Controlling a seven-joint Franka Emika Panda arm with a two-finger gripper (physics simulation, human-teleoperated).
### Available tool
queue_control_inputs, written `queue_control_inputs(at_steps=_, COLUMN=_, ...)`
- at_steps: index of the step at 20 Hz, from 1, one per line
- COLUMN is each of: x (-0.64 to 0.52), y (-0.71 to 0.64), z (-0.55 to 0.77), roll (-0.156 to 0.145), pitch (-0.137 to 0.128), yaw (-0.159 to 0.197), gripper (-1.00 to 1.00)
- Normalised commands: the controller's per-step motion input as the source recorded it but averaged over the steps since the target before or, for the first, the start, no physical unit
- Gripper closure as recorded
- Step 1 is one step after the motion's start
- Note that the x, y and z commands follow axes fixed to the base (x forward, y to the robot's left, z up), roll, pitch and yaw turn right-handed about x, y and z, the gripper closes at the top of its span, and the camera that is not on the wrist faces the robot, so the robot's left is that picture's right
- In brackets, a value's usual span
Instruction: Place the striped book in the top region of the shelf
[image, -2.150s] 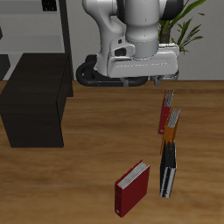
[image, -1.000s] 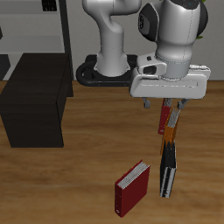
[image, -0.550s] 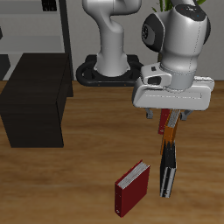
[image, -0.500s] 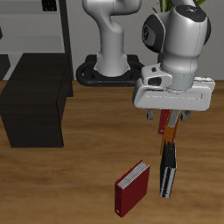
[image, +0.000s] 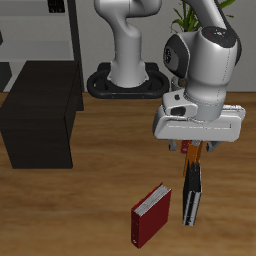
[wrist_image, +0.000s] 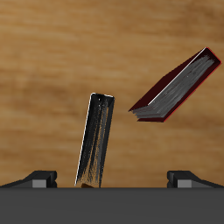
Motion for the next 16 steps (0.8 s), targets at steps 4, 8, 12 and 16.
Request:
queue_control_inputs(at_steps=4, x=0.11, y=0.16, z=-0.29, roll=0.031, pitch=-0.01, yaw=0.022, gripper=-1.0)
queue_control_inputs(at_steps=8, x=0.08, y=0.05, z=-0.2, roll=0.021, pitch=0.002, yaw=0.011, gripper=-1.0)
queue_control_inputs(at_steps=12, x=0.1, y=0.01, z=-0.27, roll=0.011, pitch=0.026, yaw=0.002, gripper=-1.0)
queue_control_inputs(at_steps=16, x=0.08, y=-0.01, z=-0.29, roll=0.011, pitch=0.032, yaw=0.013, gripper=-1.0)
